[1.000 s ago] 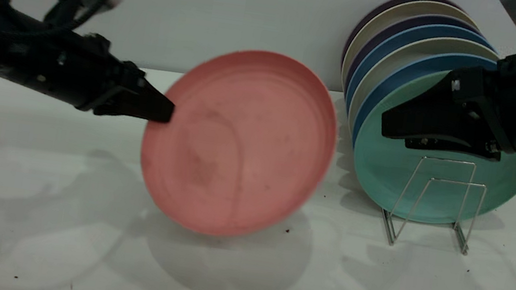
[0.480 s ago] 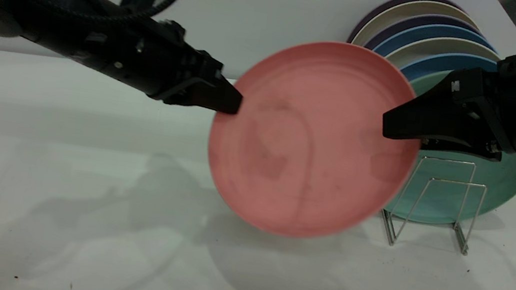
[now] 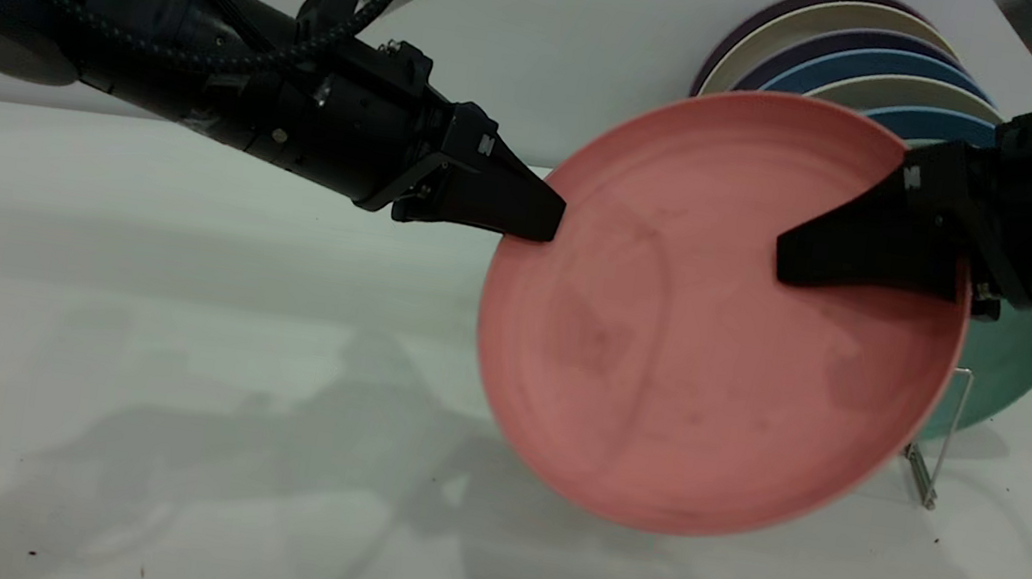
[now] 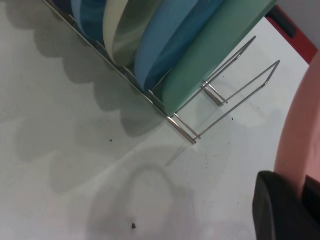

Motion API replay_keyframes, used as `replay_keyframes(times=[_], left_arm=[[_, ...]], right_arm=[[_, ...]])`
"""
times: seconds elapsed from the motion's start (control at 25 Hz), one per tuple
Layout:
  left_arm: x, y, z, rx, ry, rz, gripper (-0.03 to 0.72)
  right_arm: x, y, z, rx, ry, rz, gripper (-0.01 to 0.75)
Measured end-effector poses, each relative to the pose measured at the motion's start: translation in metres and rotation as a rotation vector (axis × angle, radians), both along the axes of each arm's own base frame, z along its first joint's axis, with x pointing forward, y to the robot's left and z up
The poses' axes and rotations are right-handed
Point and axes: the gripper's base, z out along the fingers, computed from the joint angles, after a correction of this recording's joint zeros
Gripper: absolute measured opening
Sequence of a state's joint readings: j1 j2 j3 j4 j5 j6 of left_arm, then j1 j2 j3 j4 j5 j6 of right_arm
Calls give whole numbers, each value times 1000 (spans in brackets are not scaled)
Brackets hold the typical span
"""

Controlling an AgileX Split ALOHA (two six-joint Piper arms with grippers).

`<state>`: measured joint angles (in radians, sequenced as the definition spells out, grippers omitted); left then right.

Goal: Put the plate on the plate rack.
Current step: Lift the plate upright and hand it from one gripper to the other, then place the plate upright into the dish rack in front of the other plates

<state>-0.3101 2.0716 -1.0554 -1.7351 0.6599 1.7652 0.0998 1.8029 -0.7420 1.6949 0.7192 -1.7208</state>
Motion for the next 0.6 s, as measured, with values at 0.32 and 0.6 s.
replay_keyframes(times=[0.32,0.6], left_arm=[[19,50,3,-51,46,119,109],[31,125,-4,-10,161,318,304]], right_arm=[[3,-28,-4,-122,-39,32,167],[-6,-63,28,-401,-338,249,167]])
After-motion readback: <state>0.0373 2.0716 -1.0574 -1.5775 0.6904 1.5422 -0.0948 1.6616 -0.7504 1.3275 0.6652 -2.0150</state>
